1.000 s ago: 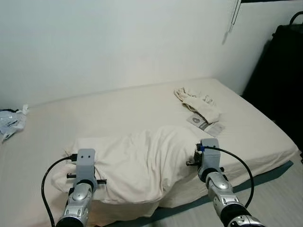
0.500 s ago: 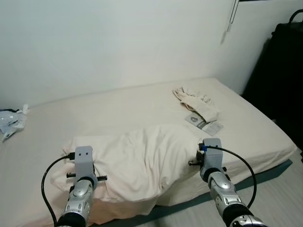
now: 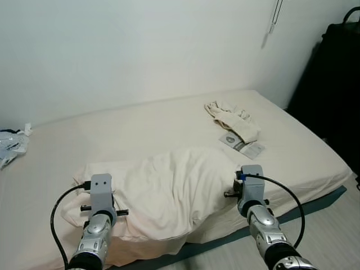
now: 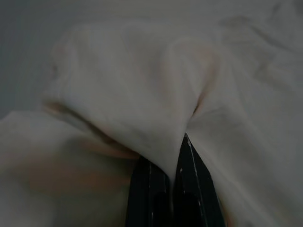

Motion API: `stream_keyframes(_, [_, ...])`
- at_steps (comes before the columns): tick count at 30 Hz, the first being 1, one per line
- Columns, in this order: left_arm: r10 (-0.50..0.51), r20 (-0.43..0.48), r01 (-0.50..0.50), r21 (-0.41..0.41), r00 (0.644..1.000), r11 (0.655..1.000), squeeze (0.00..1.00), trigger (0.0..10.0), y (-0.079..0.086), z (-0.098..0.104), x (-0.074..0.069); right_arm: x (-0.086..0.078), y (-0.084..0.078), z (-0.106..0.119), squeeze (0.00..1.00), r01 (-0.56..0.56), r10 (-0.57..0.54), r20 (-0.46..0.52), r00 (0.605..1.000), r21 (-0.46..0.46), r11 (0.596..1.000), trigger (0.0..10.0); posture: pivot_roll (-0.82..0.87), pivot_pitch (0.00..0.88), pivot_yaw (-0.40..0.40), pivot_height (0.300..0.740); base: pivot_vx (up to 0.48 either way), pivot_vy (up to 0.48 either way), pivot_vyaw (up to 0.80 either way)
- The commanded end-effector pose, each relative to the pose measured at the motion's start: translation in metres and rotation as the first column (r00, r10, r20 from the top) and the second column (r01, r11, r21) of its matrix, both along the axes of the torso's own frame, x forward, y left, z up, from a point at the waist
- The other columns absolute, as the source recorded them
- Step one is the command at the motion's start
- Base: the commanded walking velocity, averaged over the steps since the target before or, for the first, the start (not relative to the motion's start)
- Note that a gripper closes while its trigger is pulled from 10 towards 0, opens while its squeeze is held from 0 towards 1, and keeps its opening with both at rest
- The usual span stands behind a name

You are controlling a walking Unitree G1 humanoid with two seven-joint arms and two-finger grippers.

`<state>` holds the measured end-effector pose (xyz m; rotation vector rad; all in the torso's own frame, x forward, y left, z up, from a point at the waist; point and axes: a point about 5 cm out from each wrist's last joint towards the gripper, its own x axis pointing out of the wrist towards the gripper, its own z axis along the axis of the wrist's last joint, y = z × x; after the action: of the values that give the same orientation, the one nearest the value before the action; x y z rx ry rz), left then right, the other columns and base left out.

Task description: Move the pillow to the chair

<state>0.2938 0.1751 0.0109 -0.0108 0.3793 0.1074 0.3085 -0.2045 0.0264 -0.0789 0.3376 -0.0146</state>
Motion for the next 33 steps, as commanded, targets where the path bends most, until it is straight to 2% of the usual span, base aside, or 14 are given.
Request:
stream_keyframes(1, [-0.025,0.048,0.024,0.018,0.999,1.000,0.00,10.0,0.0000,0.0046,0.0009,-0.0010,0.0108,-0.0032,0.00,-0.026,0.026,-0.004,1.000,0.031,0.999,10.0,-0.04,0.044,-0.004,0.740,0.000,0.000,0.00])
stream_keyframes(7, [-0.016,0.081,0.017,-0.015,0.997,1.000,0.00,10.0,-0.0011,0.0064,-0.0002,-0.0011,0.0110,-0.0033,0.00,-0.032,0.032,-0.005,0.999,0.029,0.999,10.0,-0.04,0.042,-0.008,0.740,0.000,0.000,0.00])
stream_keyframes(19, [-0.018,0.121,0.016,0.016,0.992,1.000,0.00,10.0,0.0020,0.0102,-0.0010,-0.0019,0.0122,-0.0039,0.00,-0.041,0.041,-0.005,0.999,0.031,0.999,10.0,-0.03,0.050,-0.012,0.740,0.000,0.000,0.00])
stream_keyframes(24, [-0.020,0.126,0.017,0.026,0.992,1.000,0.00,10.0,0.0028,0.0101,-0.0021,-0.0023,0.0114,-0.0043,0.00,-0.040,0.040,-0.006,0.999,0.030,0.999,10.0,-0.03,0.052,-0.012,0.740,0.000,-0.480,0.00])
stream_keyframes(26, [0.007,0.116,-0.005,-0.015,0.993,1.000,0.00,10.0,0.0029,0.0080,-0.0032,-0.0025,0.0106,-0.0045,0.00,-0.039,0.039,-0.008,0.999,0.029,0.999,10.0,-0.04,0.052,-0.012,0.740,0.000,-0.240,0.00])
stream_keyframes(33, [0.029,0.105,-0.026,-0.029,0.994,0.999,0.00,10.0,0.0052,0.0077,-0.0025,-0.0026,0.0094,-0.0046,0.00,-0.038,0.038,-0.012,0.999,0.029,0.999,10.0,-0.04,0.052,-0.012,0.740,0.000,0.000,0.00])
